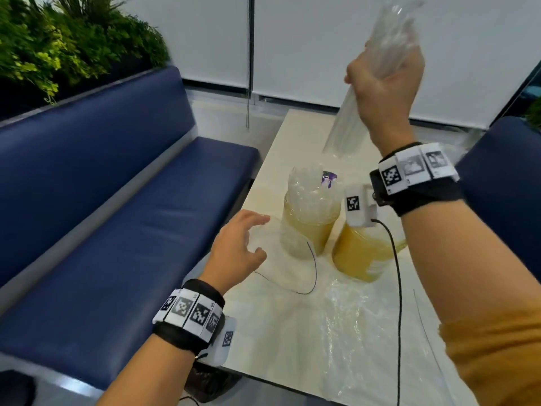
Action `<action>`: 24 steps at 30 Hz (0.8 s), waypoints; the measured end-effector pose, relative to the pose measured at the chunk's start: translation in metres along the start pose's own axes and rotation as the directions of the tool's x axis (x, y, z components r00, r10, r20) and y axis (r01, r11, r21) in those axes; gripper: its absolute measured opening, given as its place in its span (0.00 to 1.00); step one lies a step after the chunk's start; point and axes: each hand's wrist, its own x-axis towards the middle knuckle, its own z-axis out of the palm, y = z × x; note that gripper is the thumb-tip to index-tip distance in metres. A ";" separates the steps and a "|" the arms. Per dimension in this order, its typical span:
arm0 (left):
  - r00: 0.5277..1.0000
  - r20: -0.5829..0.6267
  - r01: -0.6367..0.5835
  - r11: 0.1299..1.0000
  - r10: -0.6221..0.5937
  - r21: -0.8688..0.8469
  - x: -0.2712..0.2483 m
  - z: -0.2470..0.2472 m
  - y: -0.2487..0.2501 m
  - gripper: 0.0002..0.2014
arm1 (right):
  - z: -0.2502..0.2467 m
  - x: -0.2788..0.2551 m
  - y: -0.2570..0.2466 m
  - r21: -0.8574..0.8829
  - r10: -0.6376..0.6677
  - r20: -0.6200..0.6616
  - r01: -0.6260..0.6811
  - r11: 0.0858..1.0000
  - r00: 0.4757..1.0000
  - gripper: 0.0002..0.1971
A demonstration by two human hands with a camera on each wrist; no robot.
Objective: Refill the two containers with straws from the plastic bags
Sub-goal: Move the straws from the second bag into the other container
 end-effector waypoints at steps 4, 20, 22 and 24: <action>0.998 0.032 -0.053 0.998 0.052 0.033 0.004 -0.013 0.000 0.34 | 0.006 -0.022 0.047 -0.075 0.090 0.121 -0.081 0.994 0.989 0.12; 0.981 0.100 -0.153 0.979 0.167 -0.133 0.000 -0.032 0.007 0.43 | 0.013 -0.030 0.086 -0.101 0.253 0.225 -0.235 0.967 0.941 0.15; 0.981 0.099 -0.155 0.979 0.169 -0.135 0.000 -0.031 0.006 0.43 | 0.014 -0.047 0.101 -0.144 0.309 0.277 -0.279 0.949 0.910 0.15; 0.983 0.095 -0.144 0.979 0.158 -0.141 0.001 -0.031 0.004 0.43 | 0.013 -0.064 0.115 -0.155 0.394 0.291 -0.364 0.918 0.872 0.16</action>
